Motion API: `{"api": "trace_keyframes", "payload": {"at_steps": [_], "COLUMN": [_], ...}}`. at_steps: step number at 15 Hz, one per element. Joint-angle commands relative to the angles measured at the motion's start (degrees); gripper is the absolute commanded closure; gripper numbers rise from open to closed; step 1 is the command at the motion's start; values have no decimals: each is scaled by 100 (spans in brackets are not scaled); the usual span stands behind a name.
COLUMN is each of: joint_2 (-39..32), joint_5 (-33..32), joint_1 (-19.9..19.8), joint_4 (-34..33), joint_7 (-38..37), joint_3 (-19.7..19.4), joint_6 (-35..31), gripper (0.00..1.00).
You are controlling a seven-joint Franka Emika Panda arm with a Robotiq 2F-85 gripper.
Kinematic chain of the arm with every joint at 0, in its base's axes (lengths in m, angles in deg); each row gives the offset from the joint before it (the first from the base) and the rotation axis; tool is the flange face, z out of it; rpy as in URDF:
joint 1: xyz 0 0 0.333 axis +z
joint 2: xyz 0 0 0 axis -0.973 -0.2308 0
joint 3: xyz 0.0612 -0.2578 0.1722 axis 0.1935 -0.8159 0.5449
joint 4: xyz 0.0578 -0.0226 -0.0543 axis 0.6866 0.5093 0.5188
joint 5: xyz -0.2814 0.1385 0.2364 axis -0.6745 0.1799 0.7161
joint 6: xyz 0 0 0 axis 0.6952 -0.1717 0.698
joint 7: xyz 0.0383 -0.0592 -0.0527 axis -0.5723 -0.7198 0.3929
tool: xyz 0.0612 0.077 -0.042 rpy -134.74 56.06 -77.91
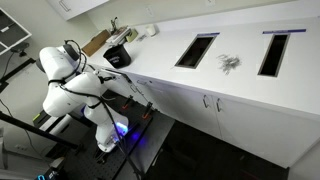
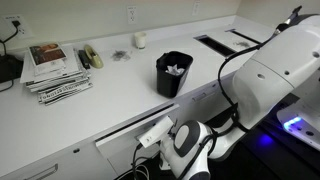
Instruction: Close the open drawer
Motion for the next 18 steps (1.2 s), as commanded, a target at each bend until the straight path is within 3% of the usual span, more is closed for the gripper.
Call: {"api": "trace_keyframes", "payload": {"at_steps": [1,9,18], "joint_2": [-148,-108,1493], "joint_5": [-219,-107,600], "joint_1": [-114,-354,-414], "joint_4": [-253,-314,1200], "joint_7": [-178,-175,-1199], "joint_3": [-29,230,1121], "joint_6": [479,562,786], "gripper": [100,100,100]}}
